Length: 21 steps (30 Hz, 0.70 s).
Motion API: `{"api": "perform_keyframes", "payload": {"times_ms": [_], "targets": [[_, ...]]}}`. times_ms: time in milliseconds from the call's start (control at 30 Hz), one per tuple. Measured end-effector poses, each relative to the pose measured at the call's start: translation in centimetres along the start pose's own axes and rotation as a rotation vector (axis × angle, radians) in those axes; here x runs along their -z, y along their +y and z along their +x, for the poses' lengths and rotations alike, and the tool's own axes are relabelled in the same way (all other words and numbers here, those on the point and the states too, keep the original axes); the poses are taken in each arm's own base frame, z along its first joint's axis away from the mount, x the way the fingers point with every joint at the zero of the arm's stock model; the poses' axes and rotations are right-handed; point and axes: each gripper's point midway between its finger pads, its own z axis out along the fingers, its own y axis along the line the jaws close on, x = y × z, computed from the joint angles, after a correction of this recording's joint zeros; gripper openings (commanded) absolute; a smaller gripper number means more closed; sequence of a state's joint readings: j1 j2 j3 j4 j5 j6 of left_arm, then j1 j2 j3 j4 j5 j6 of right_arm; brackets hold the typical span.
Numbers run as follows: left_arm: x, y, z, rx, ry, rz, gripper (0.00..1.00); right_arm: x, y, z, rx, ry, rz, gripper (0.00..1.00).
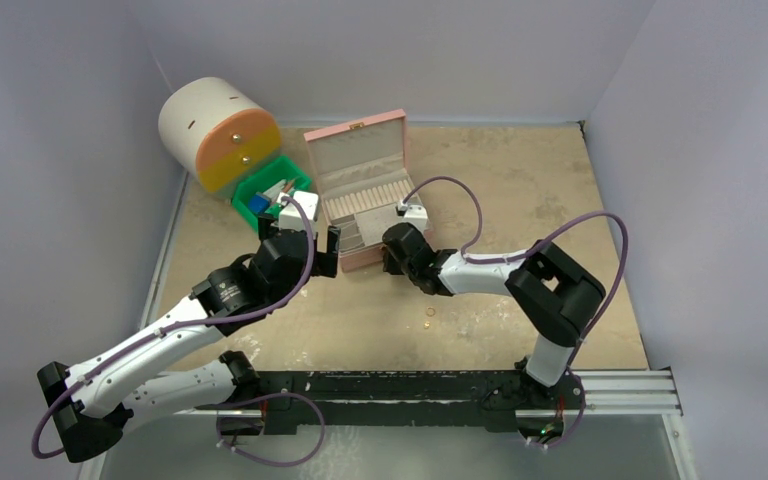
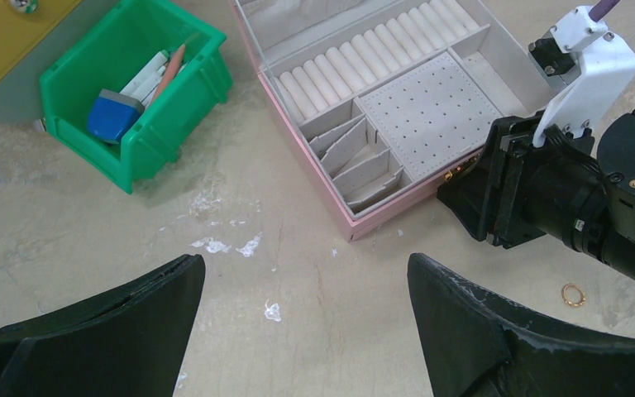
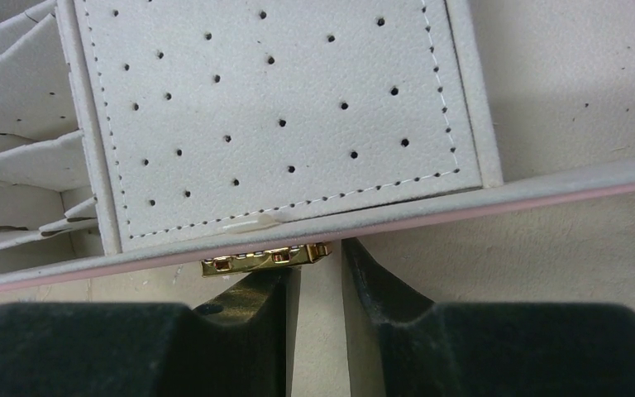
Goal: Organize the mixed jewelry
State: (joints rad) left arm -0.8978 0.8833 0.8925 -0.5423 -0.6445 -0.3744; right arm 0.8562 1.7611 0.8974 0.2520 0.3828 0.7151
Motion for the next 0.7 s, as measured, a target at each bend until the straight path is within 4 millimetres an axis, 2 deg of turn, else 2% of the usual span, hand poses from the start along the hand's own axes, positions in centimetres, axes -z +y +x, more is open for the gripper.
{"api": "perform_keyframes", "payload": {"times_ms": [700], "targets": [[-0.01,0.00,0.01,0.000,0.000,0.000,0.93,-0.30,0.50,-0.45,0.001,-0.140,-0.127,0.28]]}}
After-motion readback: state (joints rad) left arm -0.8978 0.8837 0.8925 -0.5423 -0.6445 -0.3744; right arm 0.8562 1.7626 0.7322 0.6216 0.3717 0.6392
